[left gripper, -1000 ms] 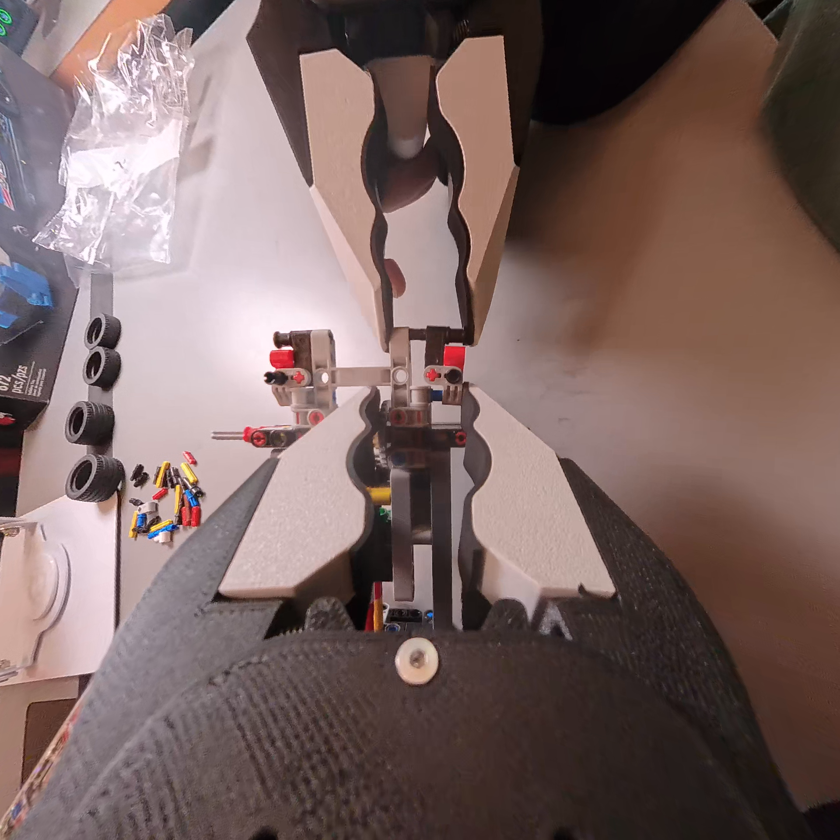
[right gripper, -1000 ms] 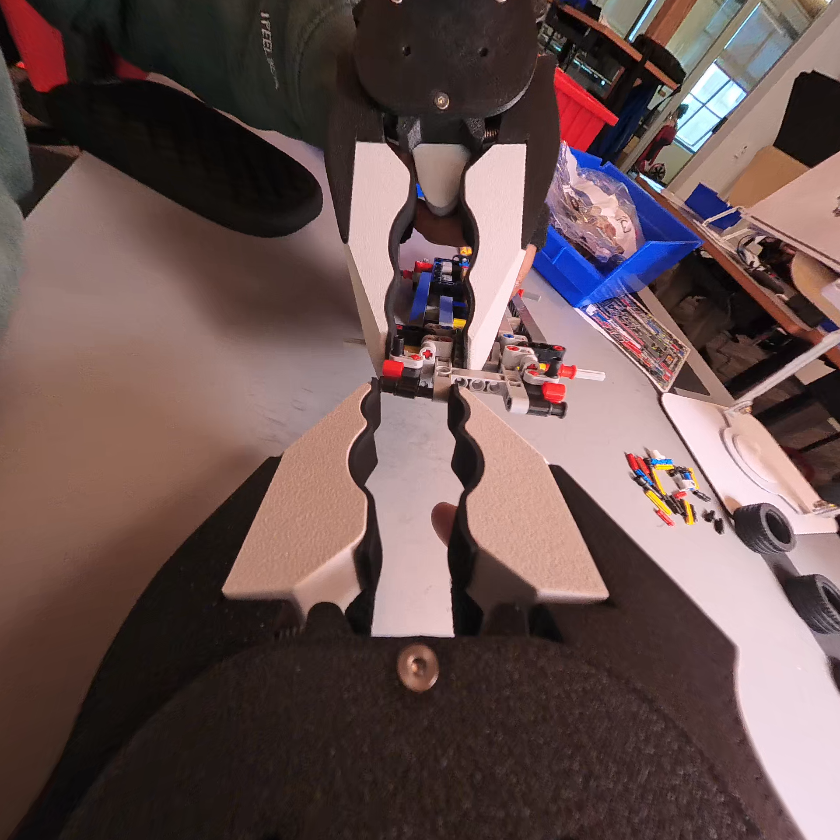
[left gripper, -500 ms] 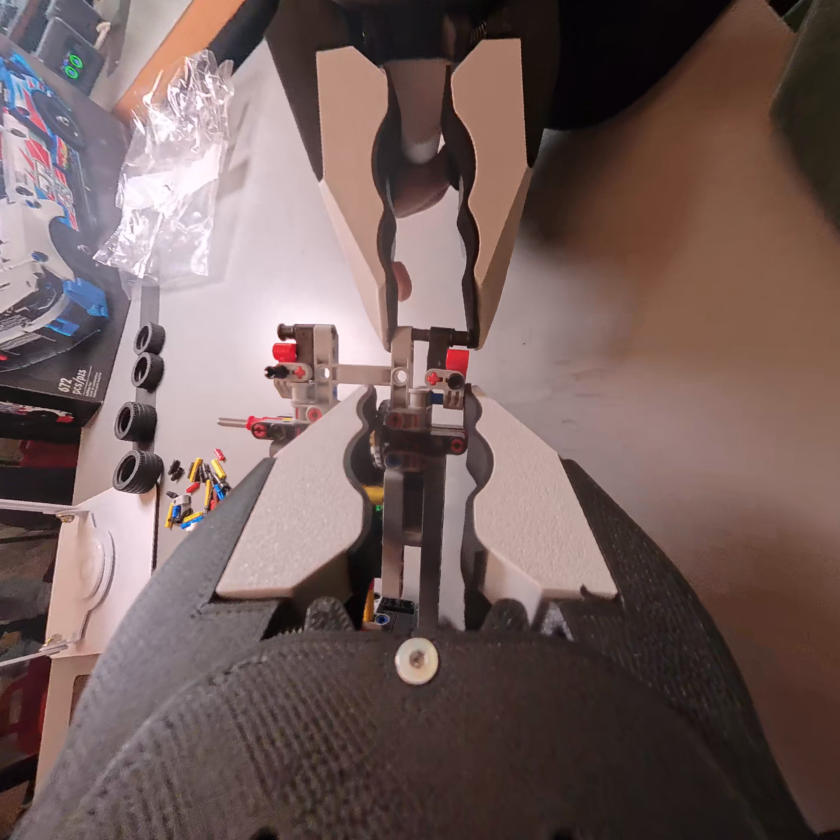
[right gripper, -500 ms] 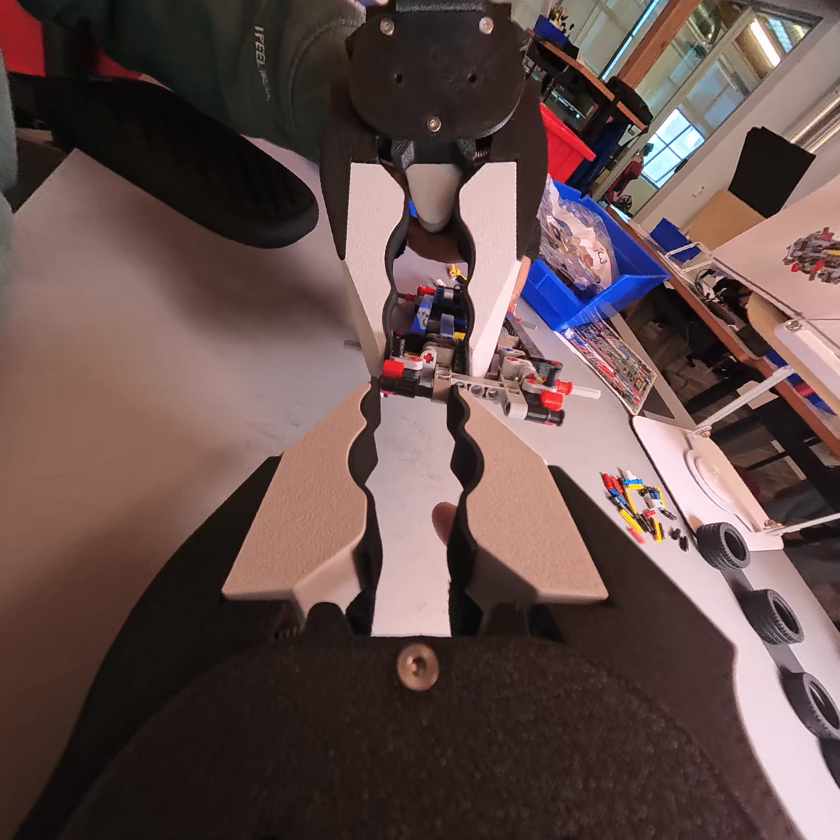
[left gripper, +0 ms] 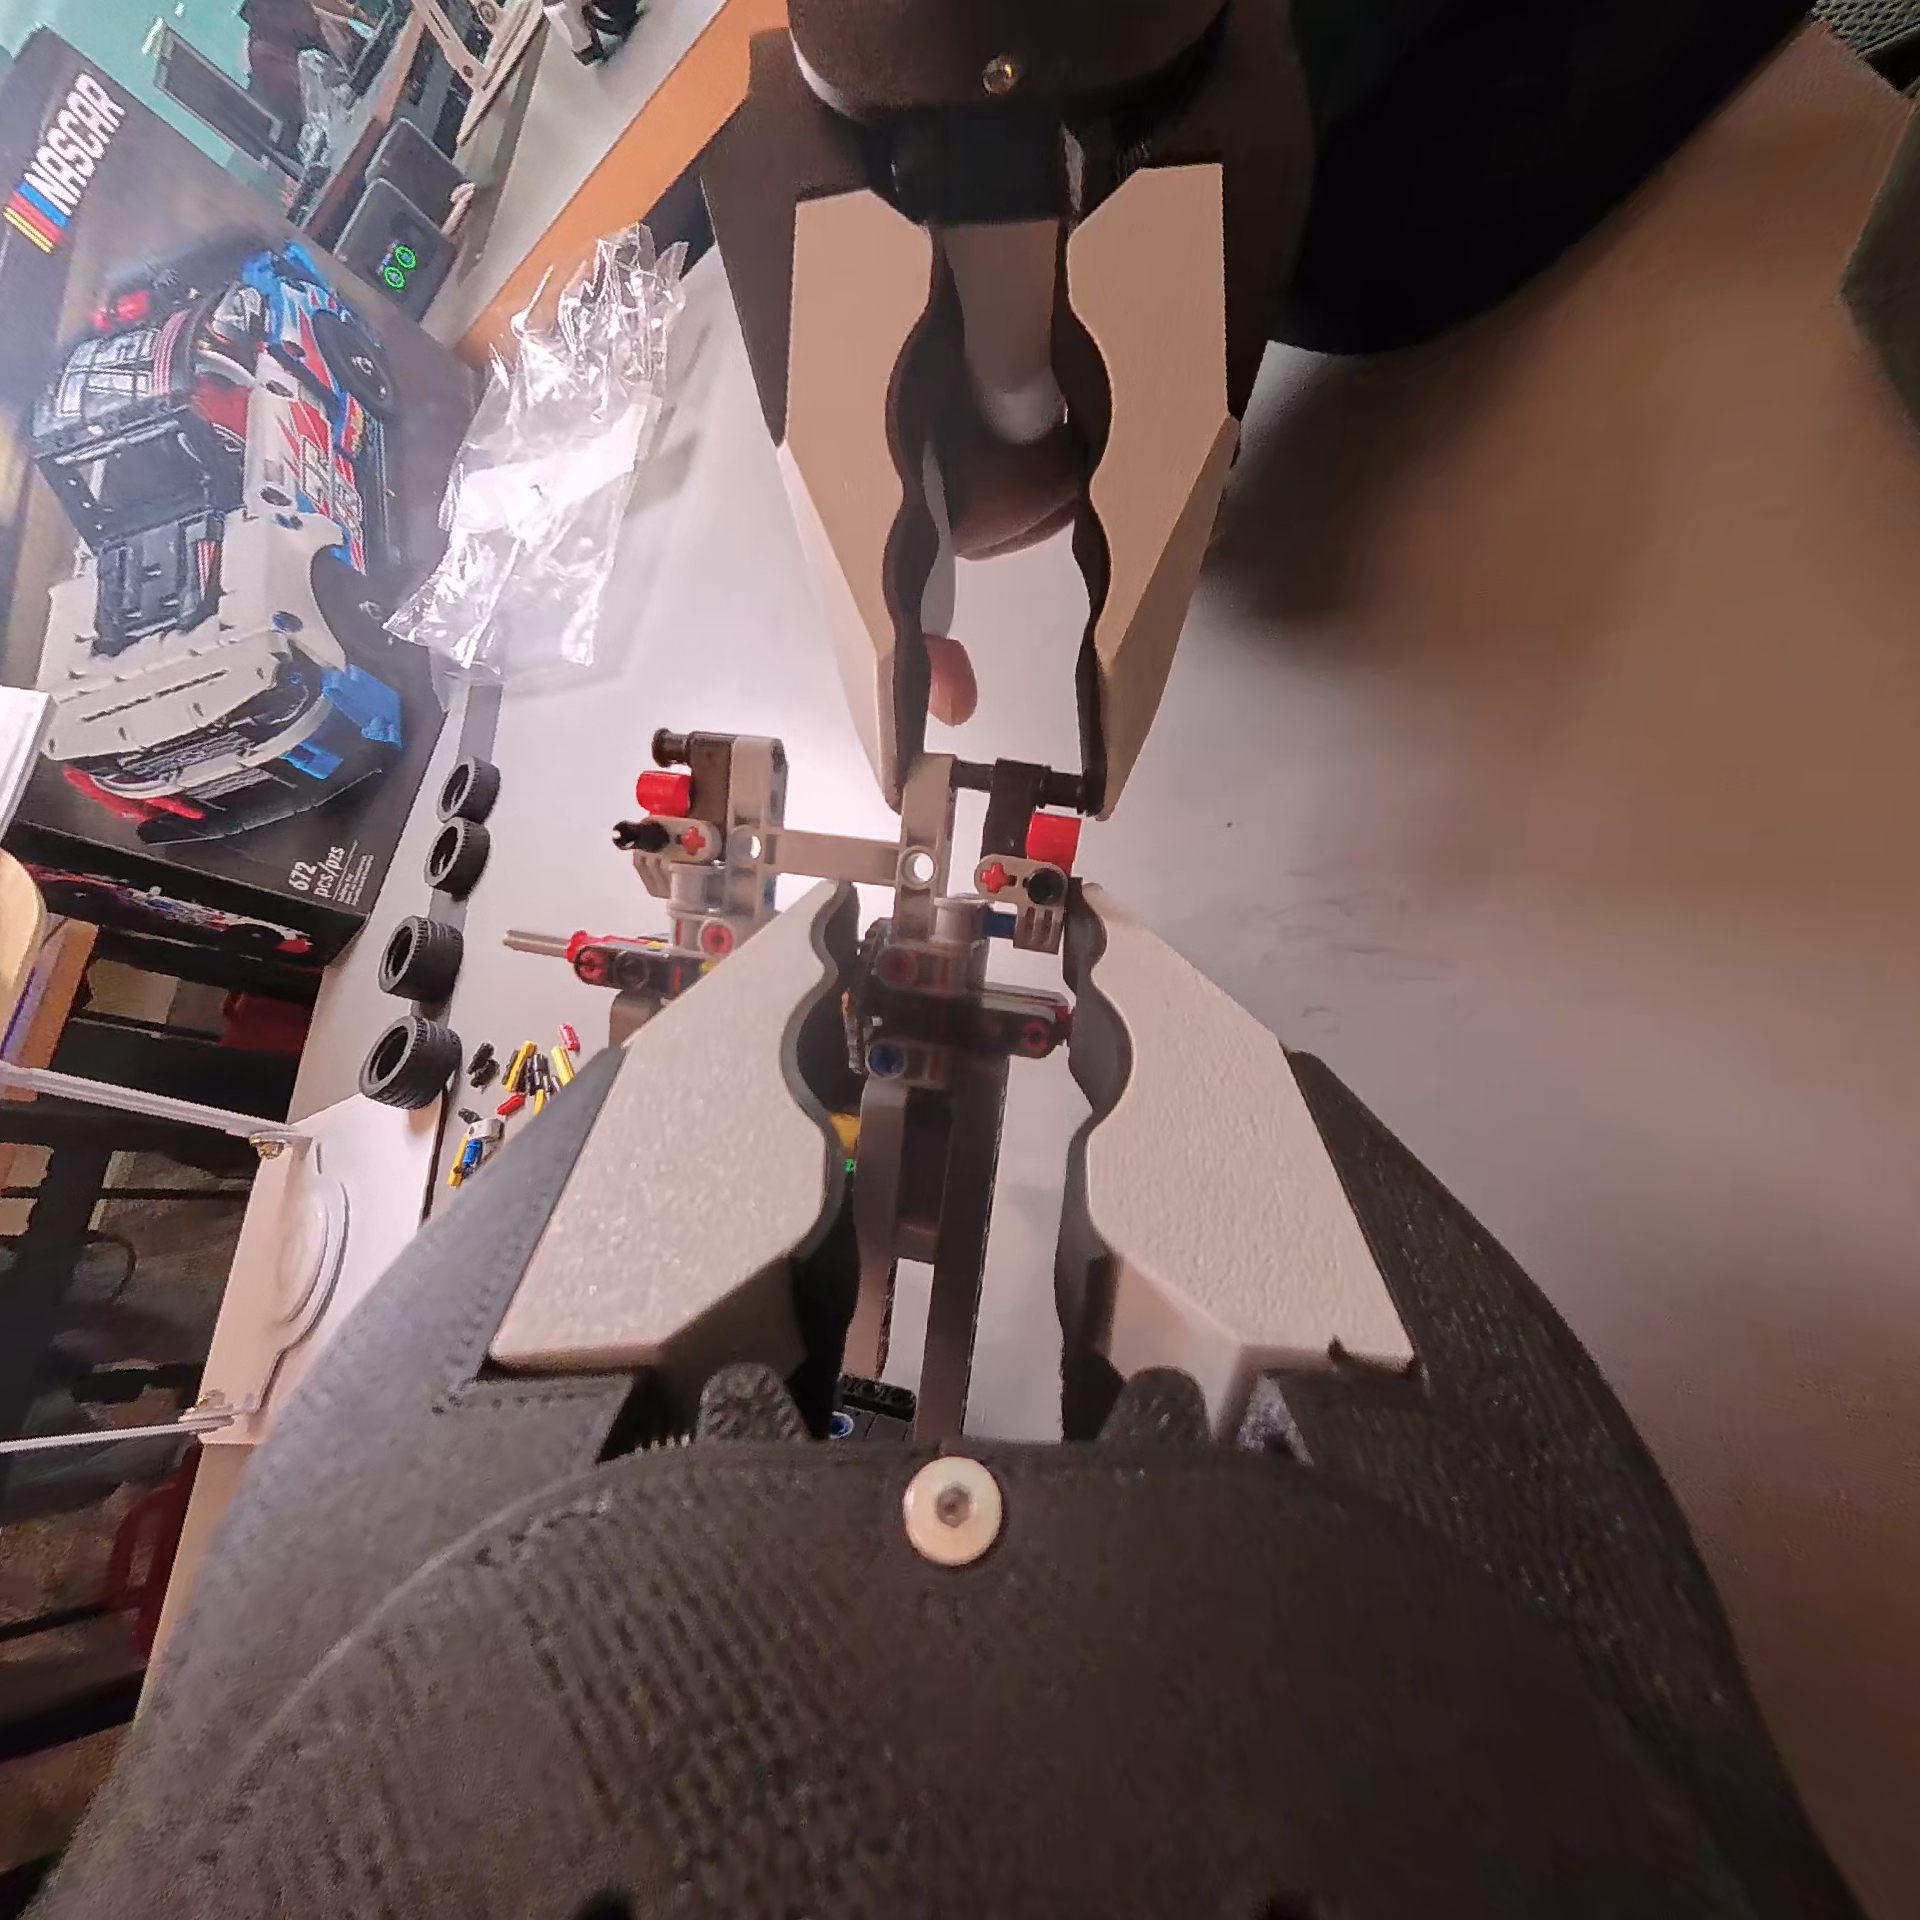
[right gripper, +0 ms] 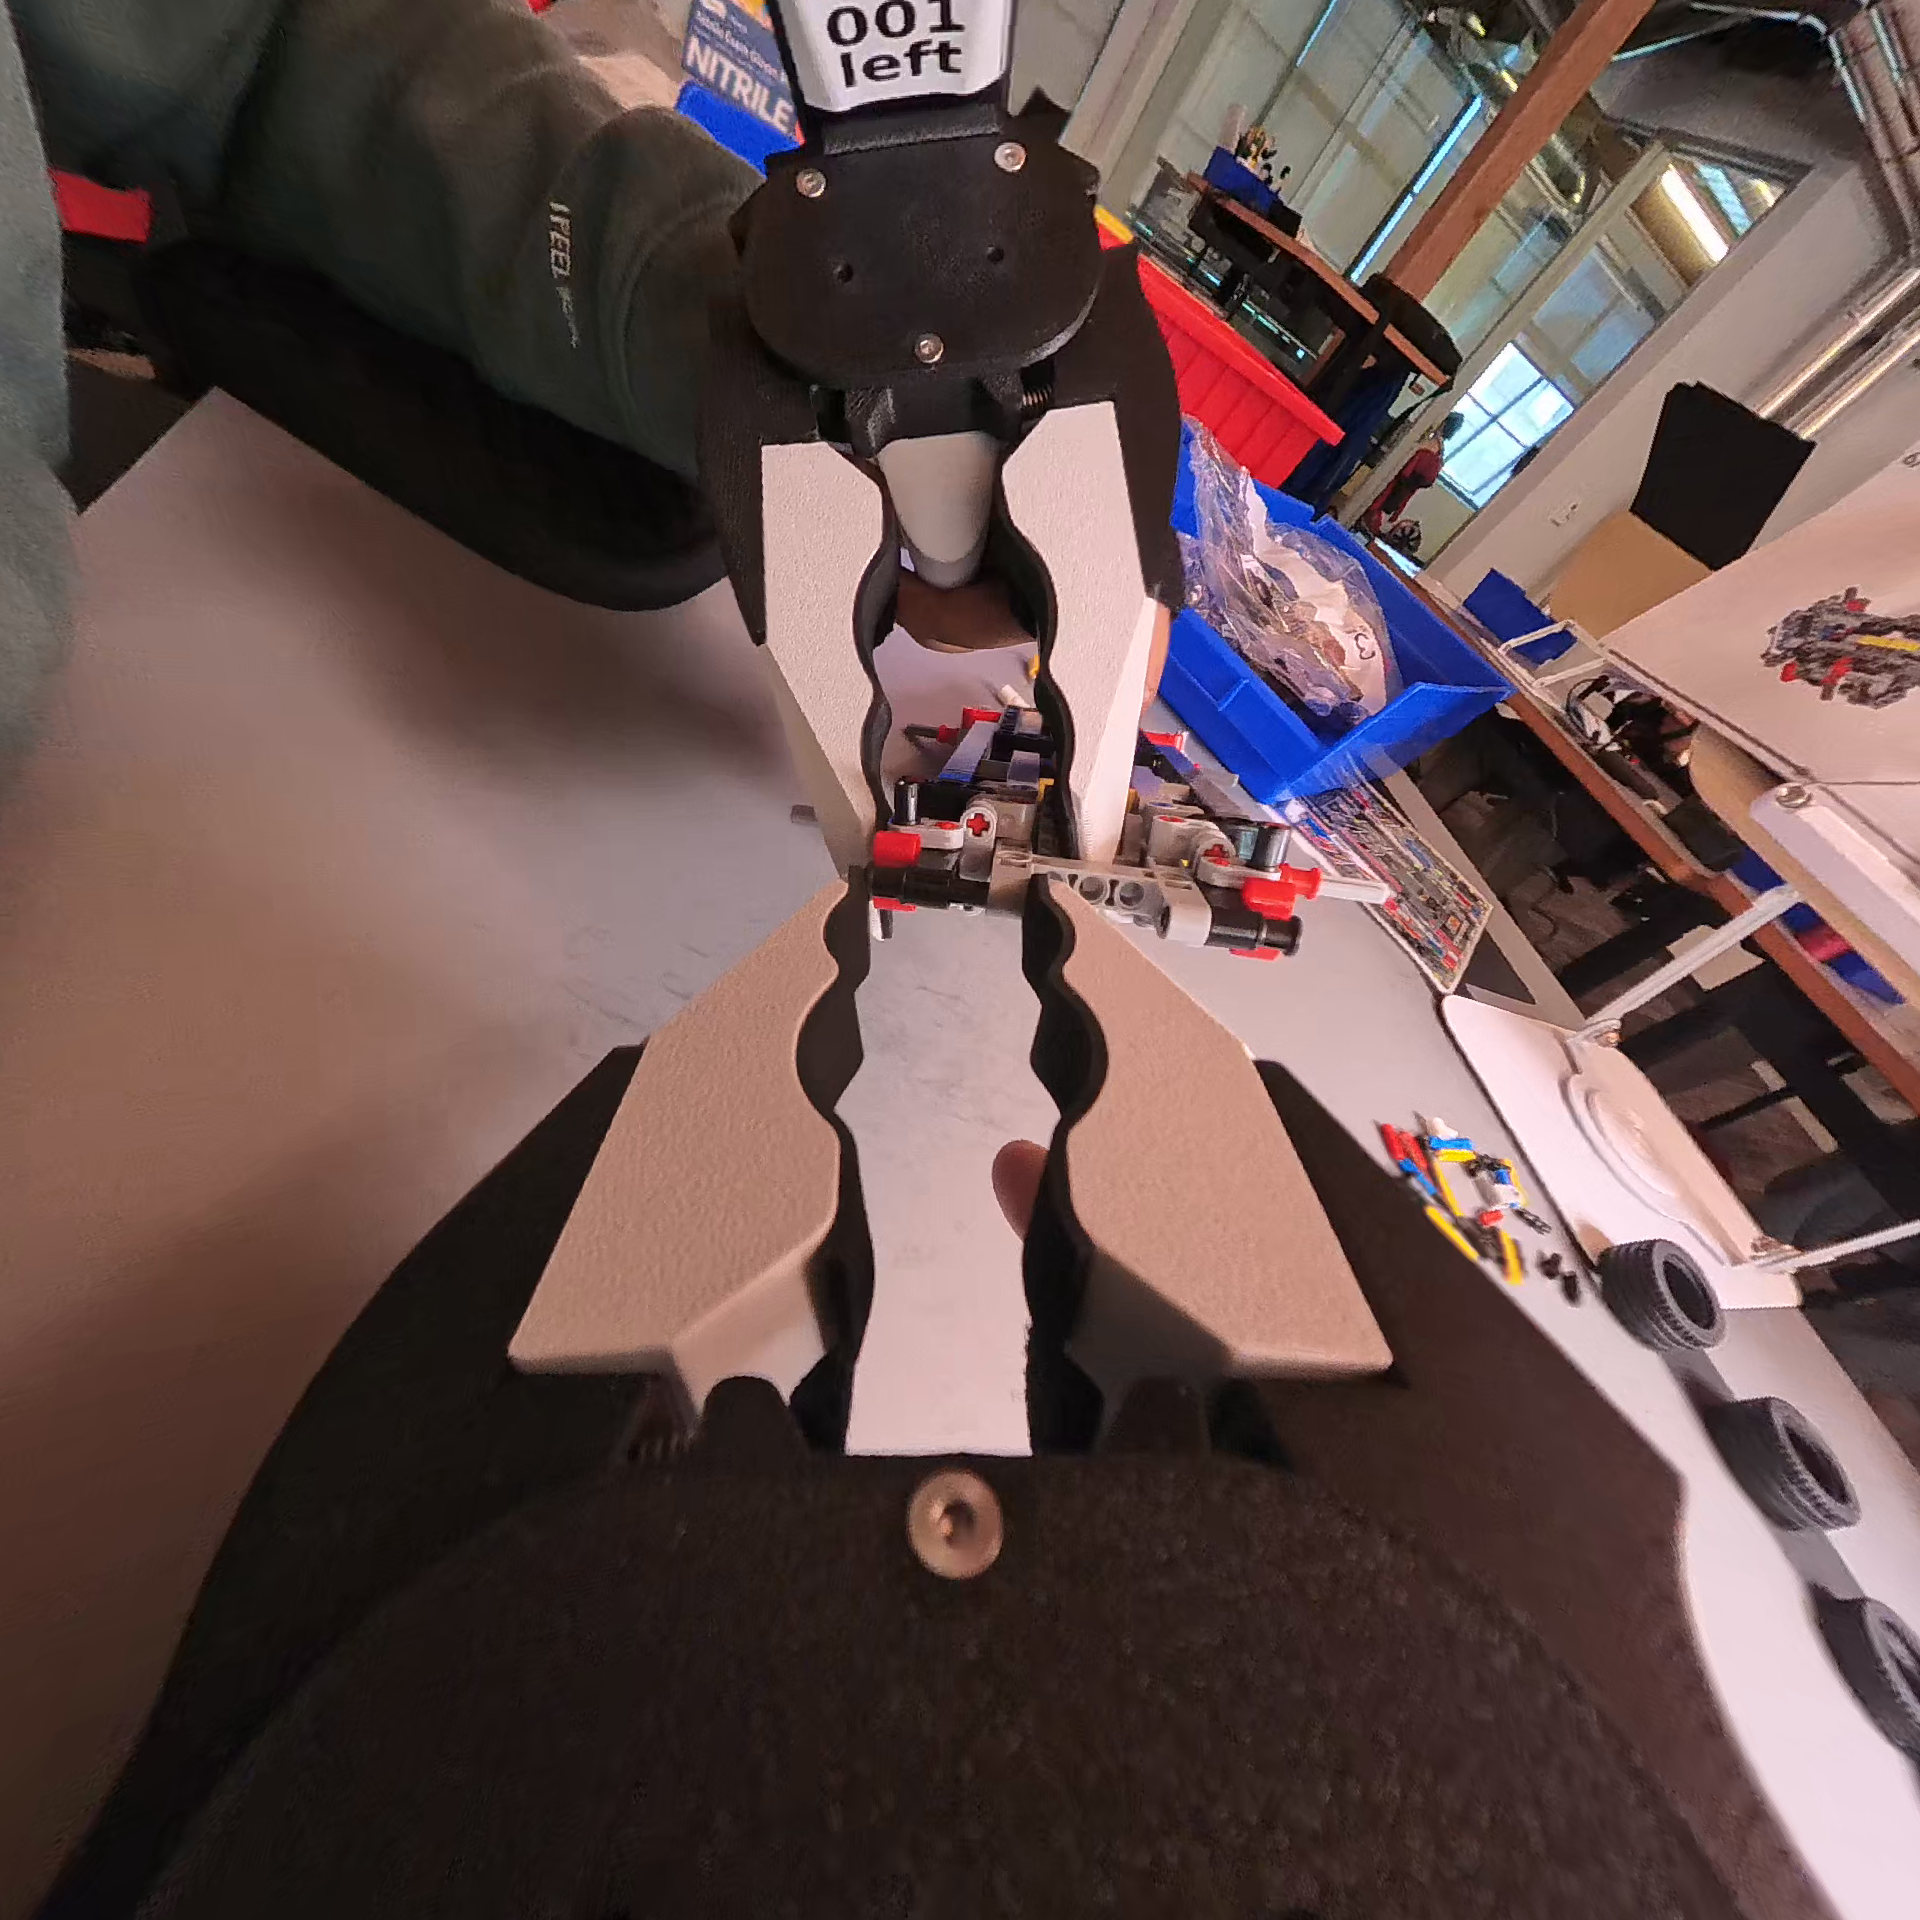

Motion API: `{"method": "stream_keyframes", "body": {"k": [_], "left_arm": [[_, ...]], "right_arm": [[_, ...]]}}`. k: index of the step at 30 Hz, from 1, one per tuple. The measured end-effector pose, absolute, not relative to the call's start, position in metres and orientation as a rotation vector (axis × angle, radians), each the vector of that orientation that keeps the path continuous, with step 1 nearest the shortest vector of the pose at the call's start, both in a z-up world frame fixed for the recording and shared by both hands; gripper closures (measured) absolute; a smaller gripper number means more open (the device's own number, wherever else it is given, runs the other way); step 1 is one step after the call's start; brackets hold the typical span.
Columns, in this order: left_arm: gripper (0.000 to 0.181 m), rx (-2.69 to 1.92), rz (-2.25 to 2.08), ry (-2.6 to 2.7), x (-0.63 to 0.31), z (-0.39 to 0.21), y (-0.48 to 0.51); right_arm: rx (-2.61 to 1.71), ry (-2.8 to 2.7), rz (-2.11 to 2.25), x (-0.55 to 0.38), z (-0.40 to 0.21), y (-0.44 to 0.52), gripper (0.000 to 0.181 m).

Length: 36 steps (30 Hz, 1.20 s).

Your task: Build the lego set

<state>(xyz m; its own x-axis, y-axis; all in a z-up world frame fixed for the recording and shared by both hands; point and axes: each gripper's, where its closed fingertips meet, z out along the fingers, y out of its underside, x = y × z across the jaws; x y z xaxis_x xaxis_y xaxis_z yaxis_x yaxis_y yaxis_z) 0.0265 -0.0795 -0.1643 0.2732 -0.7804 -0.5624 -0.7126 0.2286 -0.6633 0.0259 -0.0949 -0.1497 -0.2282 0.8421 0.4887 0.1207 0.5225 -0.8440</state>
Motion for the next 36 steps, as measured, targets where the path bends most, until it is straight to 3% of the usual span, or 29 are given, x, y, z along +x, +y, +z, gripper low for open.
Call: {"method": "stream_keyframes", "body": {"k": [14,26,36], "left_arm": [[0.142,-1.477,-0.084,1.355,0.024,-0.155,-0.075],[0.138,-1.402,-0.205,1.31,0.027,-0.135,-0.087],[0.14,-1.458,-0.173,1.298,0.022,-0.14,-0.081]], "right_arm": [[-0.904,-1.62,0.966,0.022,-0.139,-0.093,0.153],[-0.665,-1.731,0.879,0.021,-0.121,-0.107,0.154],[-0.827,-1.636,0.926,0.016,-0.125,-0.101,0.157]]}}
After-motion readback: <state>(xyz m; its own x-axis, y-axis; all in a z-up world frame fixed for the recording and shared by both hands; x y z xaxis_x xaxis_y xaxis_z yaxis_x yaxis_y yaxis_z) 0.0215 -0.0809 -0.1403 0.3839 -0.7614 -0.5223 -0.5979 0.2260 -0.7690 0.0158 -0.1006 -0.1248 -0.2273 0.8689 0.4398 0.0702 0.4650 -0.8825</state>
